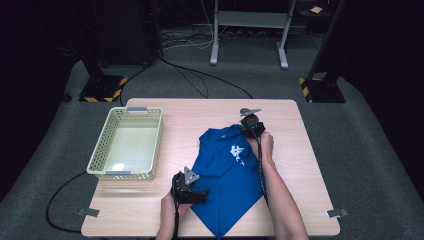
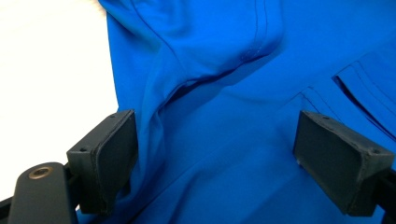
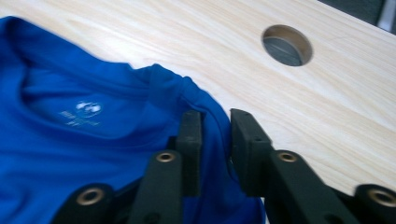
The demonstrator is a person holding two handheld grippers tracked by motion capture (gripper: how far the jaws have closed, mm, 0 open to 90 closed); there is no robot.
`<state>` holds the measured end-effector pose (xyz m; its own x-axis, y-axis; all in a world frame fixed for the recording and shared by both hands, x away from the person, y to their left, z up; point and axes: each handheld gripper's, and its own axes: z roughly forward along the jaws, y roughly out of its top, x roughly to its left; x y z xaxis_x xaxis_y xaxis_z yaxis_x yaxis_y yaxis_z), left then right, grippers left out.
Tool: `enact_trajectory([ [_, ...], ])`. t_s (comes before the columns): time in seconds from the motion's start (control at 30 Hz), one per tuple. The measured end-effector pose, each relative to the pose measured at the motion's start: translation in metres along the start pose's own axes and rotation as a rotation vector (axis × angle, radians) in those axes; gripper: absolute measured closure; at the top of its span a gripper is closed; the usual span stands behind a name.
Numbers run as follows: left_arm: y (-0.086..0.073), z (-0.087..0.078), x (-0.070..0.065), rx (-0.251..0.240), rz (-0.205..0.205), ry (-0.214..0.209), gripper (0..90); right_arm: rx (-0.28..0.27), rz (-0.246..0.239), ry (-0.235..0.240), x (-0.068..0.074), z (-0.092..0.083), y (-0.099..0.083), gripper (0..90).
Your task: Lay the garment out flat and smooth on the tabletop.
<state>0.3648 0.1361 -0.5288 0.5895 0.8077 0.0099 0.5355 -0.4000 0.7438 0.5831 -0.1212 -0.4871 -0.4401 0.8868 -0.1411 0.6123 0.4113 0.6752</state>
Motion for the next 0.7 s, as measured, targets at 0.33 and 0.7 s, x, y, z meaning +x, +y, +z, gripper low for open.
enact_trajectory([
  [0.33, 0.0, 0.0, 0.0, 0.0, 0.001, 0.0, 13.7, -0.016, 0.13, 0.006, -0.022, -0.022, -0.014, 34.8],
  [0.7, 0.0, 0.0, 0.0, 0.0, 0.001, 0.001, 13.7, -0.071, 0.129, 0.158, -0.019, -0.065, -0.07, 16.3],
])
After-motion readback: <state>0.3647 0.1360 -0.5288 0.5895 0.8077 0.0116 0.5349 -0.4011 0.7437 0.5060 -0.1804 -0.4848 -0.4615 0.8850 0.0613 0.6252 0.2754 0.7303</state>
